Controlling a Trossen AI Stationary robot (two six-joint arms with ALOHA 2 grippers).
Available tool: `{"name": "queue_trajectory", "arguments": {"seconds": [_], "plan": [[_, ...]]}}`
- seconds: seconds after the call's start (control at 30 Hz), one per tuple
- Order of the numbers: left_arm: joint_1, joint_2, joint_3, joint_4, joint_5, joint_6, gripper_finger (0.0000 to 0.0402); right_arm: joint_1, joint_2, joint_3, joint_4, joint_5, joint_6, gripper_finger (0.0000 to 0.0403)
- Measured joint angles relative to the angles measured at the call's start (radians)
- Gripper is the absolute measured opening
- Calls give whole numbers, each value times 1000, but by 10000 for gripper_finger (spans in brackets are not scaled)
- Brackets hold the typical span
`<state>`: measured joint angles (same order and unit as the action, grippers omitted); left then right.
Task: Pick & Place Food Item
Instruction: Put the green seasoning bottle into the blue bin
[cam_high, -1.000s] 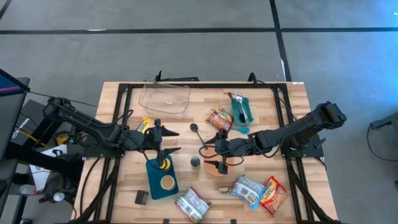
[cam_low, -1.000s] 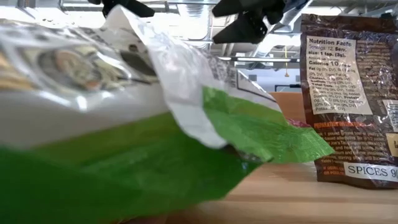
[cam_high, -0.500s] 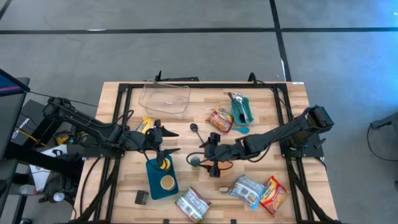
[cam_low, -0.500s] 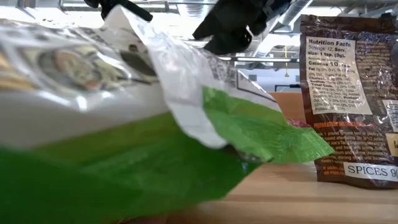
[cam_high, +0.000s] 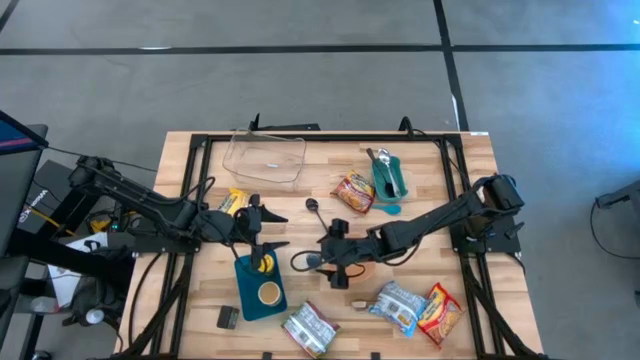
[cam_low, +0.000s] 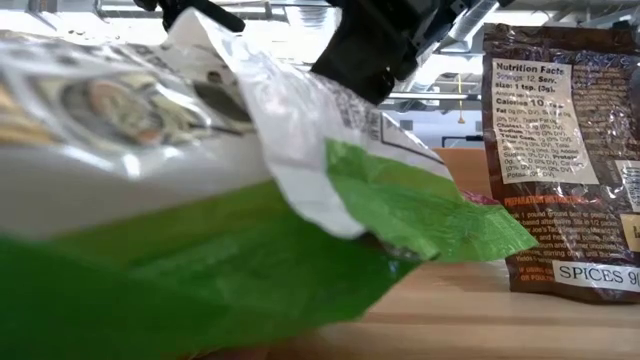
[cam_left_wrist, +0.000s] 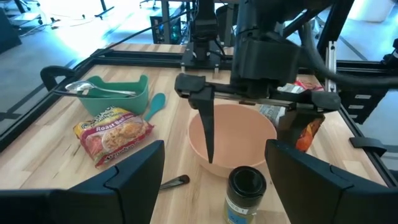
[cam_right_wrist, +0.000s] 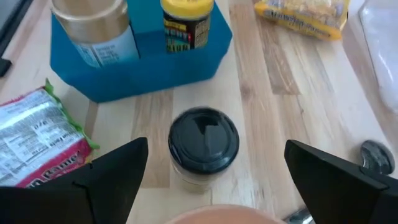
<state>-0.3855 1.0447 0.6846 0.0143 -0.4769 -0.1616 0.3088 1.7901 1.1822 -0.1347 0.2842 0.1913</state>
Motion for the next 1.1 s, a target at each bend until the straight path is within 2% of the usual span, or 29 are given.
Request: {"name": "queue_trajectory", "arguments": {"seconds": [0.23,1.1], "plan": [[0,0,0,0,3,0,273,-4,0,-1,3,-52,27,372],[0,0,0,0,-2,0,273,-9,47,-1,16,-76,56,372]]}}
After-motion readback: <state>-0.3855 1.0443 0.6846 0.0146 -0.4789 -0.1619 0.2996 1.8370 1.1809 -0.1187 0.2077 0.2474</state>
